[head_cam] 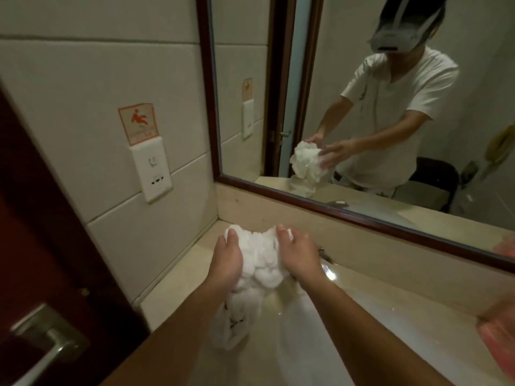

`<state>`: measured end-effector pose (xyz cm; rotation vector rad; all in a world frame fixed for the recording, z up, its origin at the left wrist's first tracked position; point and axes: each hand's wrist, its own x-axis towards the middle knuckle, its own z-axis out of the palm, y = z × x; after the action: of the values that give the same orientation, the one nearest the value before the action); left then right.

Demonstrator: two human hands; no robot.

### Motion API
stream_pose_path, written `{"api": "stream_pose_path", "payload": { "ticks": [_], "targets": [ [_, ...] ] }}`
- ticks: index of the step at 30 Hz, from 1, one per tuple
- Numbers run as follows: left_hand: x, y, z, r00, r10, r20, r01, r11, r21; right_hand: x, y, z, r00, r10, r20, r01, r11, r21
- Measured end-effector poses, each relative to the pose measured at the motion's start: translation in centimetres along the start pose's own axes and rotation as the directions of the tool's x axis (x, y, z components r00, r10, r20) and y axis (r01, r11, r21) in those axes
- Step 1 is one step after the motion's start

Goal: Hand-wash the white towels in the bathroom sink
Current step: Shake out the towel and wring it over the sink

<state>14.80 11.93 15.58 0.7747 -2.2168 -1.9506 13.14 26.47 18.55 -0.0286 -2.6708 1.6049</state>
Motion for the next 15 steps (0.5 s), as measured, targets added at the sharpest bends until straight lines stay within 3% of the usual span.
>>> {"api": "stream_pose_path", "payload": {
  "ticks": [4, 7, 9, 11, 15],
  "targets": [
    [3.2, -2.7, -1.5, 0.987, -0.077, 0.144, 0.038, 0.966, 0.256, 2.1, -0.3, 3.1, 1.000, -0.007, -0.018, 0.006, 0.999, -0.050],
    [4.4, -3.3, -2.4, 0.987, -0.056, 0.153, -0.026, 0.872, 0.488, 3.3, -0.3, 4.0, 0.994, 0.106, -0.024, -0.105, 0.994, 0.026],
    [4.9, -2.8, -2.6, 0.986, 0.095, 0.136, -0.146, 0.887, 0.438, 3.8, -1.5, 3.9, 0.982, 0.188, -0.031, -0.179, 0.965, 0.193],
    [5.1, -1.0, -2.6, 0.964, 0.213, 0.160, -0.252, 0.925, 0.283, 4.4, -2.9, 3.4, 0.977, 0.214, 0.003, -0.208, 0.948, 0.241],
    [4.8, 5.1, -1.8, 0.855, 0.360, 0.373, -0.397, 0.917, 0.026, 4.9, -7.0, 1.9, 0.992, 0.093, 0.081, -0.115, 0.940, 0.322]
  ]
}}
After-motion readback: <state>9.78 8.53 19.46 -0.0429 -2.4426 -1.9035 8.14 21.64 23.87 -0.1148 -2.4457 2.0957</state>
